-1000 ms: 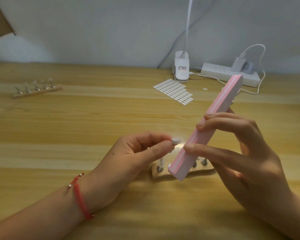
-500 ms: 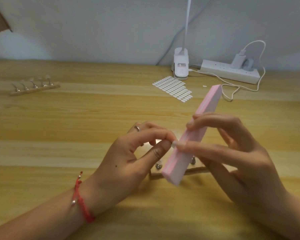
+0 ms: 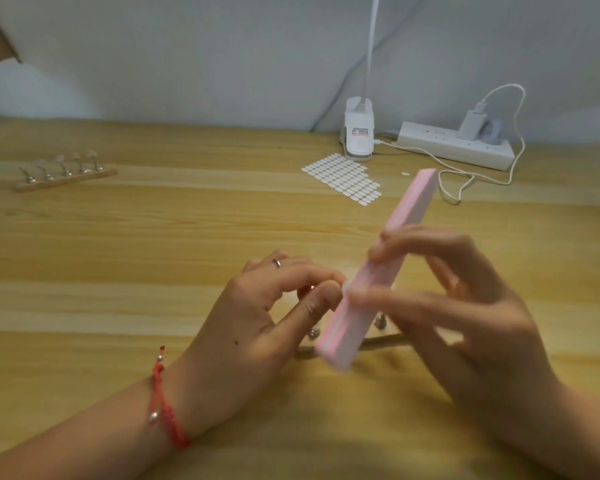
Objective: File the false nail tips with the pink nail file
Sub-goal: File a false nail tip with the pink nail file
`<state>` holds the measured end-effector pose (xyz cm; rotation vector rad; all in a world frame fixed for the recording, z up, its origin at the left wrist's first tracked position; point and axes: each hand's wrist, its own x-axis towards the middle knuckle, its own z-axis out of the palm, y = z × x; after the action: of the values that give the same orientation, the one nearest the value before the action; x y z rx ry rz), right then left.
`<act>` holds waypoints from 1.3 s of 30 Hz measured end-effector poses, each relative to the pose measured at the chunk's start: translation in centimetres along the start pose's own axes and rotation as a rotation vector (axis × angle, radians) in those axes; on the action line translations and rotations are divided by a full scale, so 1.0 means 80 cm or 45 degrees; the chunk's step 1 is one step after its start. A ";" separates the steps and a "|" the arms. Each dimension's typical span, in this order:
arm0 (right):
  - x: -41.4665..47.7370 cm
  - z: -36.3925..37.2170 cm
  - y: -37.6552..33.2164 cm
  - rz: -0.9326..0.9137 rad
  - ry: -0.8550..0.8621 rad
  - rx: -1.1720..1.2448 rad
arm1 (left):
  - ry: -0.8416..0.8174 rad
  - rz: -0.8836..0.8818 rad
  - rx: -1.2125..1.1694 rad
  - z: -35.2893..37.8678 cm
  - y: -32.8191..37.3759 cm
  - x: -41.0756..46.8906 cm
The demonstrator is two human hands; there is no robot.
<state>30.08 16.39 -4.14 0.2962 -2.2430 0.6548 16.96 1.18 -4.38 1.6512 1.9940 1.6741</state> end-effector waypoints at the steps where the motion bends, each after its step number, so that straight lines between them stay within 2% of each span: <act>1: -0.002 0.003 -0.004 -0.050 -0.008 0.003 | -0.002 0.019 0.007 0.000 0.001 0.000; 3: -0.001 0.006 -0.007 -0.084 -0.015 -0.027 | -0.006 0.023 0.020 0.001 0.001 0.000; 6: 0.006 -0.001 -0.002 0.040 0.032 -0.095 | 0.030 -0.017 0.024 0.000 0.000 0.000; 10: 0.003 0.002 -0.016 -0.168 -0.001 -0.204 | -0.012 0.009 0.002 0.000 0.005 0.000; 13: 0.010 -0.010 -0.005 -0.081 0.052 -0.319 | 0.026 0.024 0.076 -0.001 0.004 -0.001; 18: 0.004 -0.003 -0.019 -0.176 0.007 -0.255 | -0.004 0.155 0.188 -0.001 0.007 -0.001; 20: 0.011 -0.014 -0.008 -0.117 0.029 -0.321 | 0.041 0.165 0.221 -0.002 0.006 0.000; 21: 0.011 -0.017 -0.007 -0.103 -0.016 -0.349 | 0.056 0.161 0.224 -0.002 0.006 0.000; 24: 0.016 -0.001 -0.010 -0.175 -0.309 -0.757 | 0.019 0.188 0.227 0.000 0.006 -0.001; 26: 0.014 -0.006 -0.009 -0.136 -0.377 -0.756 | 0.009 0.231 0.288 -0.001 0.004 0.000; 27: 0.009 -0.008 -0.007 -0.169 -0.311 -0.684 | 0.016 0.237 0.324 -0.002 0.003 0.001; 28: 0.004 -0.008 -0.001 -0.172 -0.112 -0.544 | 0.023 0.239 0.362 -0.003 0.002 0.001; 29: 0.002 -0.010 -0.008 -0.088 -0.027 -0.400 | 0.026 0.245 0.394 -0.004 0.002 0.001; 31: 0.001 -0.006 -0.022 -0.119 0.022 -0.243 | 0.020 0.269 0.428 -0.003 0.002 0.000; 33: 0.002 0.000 -0.019 -0.203 -0.022 -0.266 | 0.016 0.279 0.436 -0.003 0.001 0.000; 39: 0.013 -0.033 0.020 0.081 0.115 -0.356 | 0.048 0.146 0.235 -0.005 0.002 0.003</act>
<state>30.34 19.18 -2.45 0.0555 -2.2293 0.3721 16.67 1.06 -3.98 1.8397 2.1699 1.6104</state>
